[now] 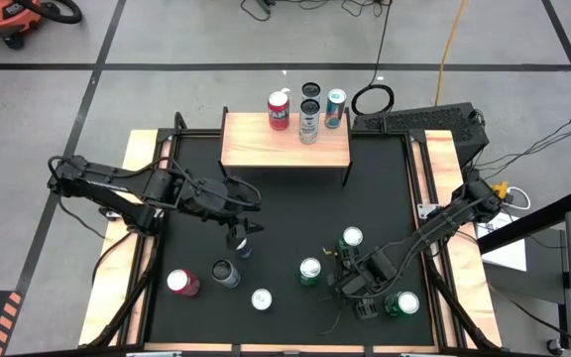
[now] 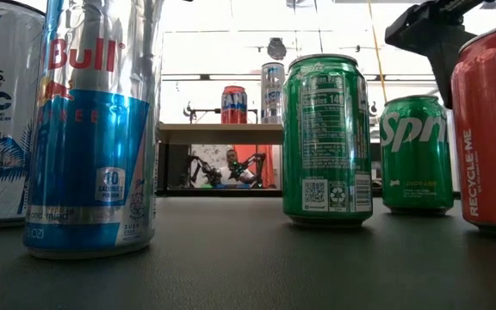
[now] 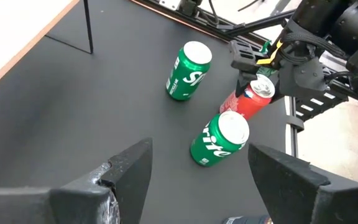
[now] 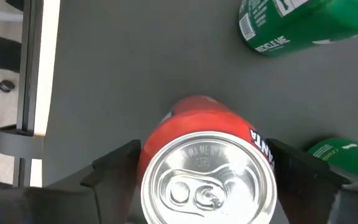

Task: Place canned beverage on shelf
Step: Put the right orange soda can on the shelf aligned with the other orange soda can

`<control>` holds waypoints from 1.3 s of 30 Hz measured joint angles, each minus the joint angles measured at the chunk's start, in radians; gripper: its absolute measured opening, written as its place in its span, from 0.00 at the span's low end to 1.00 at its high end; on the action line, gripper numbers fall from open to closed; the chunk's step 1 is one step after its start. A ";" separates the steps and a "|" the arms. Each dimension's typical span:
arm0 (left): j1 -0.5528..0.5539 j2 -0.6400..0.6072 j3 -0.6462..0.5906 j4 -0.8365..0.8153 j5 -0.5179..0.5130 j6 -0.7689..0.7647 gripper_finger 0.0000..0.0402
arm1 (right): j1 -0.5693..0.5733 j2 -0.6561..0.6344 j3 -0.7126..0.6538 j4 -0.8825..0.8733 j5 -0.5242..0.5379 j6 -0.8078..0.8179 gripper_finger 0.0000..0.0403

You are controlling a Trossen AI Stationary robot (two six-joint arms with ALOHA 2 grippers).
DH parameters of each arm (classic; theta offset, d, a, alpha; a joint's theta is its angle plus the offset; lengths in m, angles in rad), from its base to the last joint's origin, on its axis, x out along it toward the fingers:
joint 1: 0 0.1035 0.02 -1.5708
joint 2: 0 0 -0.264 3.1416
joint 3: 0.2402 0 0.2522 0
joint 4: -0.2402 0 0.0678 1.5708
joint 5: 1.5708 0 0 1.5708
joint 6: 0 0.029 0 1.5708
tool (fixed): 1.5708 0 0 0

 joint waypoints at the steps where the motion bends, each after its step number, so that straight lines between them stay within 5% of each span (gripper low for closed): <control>1: 0.000 0.000 0.000 0.000 0.000 0.000 0.66 | 0.000 0.000 0.000 -0.003 0.002 0.014 0.75; 10: 0.000 0.000 0.000 0.000 0.000 0.005 0.66 | 0.000 -0.003 0.000 -0.009 -0.020 0.082 0.86; 24: 0.000 0.000 0.000 0.000 0.000 0.008 0.66 | -0.017 -0.003 0.000 -0.039 -0.023 0.083 0.87; 39: 0.000 0.000 0.000 -0.001 0.000 0.007 0.66 | -0.037 -0.005 0.000 -0.023 -0.025 0.066 0.69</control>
